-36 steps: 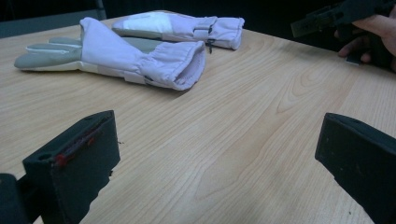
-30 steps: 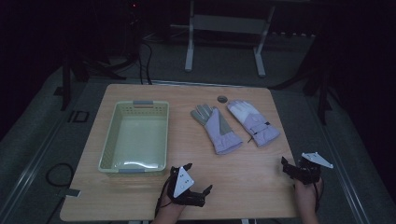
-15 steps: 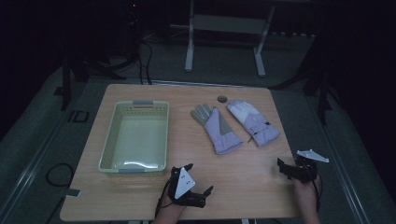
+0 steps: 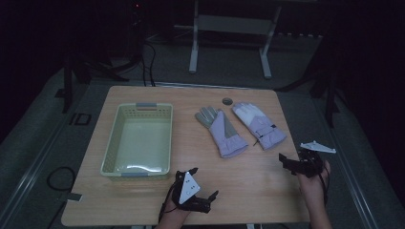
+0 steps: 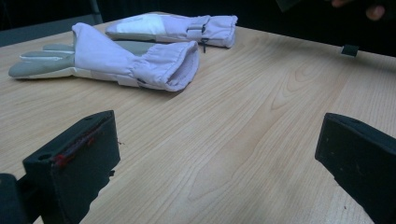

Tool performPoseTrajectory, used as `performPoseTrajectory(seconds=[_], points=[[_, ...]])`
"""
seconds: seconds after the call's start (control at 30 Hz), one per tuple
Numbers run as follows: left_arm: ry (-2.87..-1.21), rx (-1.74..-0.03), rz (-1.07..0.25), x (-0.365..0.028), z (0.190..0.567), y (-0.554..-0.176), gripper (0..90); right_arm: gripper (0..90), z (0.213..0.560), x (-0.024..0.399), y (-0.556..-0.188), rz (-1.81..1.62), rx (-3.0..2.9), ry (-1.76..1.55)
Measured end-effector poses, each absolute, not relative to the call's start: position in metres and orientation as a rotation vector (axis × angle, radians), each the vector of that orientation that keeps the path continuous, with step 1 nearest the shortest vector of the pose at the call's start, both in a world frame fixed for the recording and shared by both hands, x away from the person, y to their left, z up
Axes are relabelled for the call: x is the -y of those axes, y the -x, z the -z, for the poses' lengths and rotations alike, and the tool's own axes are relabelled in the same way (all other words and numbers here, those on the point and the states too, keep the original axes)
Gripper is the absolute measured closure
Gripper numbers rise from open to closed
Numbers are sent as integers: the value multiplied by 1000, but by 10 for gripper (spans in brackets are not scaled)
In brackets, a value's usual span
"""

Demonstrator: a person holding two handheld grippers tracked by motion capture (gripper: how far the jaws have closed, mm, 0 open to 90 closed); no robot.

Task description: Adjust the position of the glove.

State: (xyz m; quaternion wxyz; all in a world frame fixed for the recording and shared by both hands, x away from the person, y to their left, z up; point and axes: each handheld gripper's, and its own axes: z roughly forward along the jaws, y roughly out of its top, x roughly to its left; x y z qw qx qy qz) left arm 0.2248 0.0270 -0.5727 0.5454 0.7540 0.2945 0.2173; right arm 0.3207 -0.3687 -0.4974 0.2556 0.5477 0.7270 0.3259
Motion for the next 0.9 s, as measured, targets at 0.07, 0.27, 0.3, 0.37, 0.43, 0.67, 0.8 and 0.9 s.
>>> performPoseTrajectory(seconds=[0.07, 0.27, 0.3, 0.37, 0.43, 0.67, 0.8, 0.9], points=[[-1788, -700, -513, -27, 573, -225, 0, 152, 491, 365, -324, -886, -1970, -1476], [-1787, -670, -512, -26, 573, -224, 0, 115, 471, 351, -330, -957, -1951, -1419], [-1788, -669, -512, -26, 573, -224, 0, 115, 469, 348, -331, -949, -1950, -1405], [-1787, -674, -506, -26, 573, -224, 0, 115, 466, 346, -333, -952, -1948, -1395], [-1785, -680, -498, -27, 573, -225, 0, 115, 460, 338, -337, -952, -1970, -1374], [-1783, -681, -495, -27, 573, -225, 0, 130, 447, 316, -354, -980, -2039, -1296], [-1784, -680, -493, -27, 573, -225, 0, 137, 444, 299, -367, -980, -2080, -1271], [-1785, -676, -493, -27, 573, -225, 0, 144, 445, 288, -377, -995, -2105, -1260]])
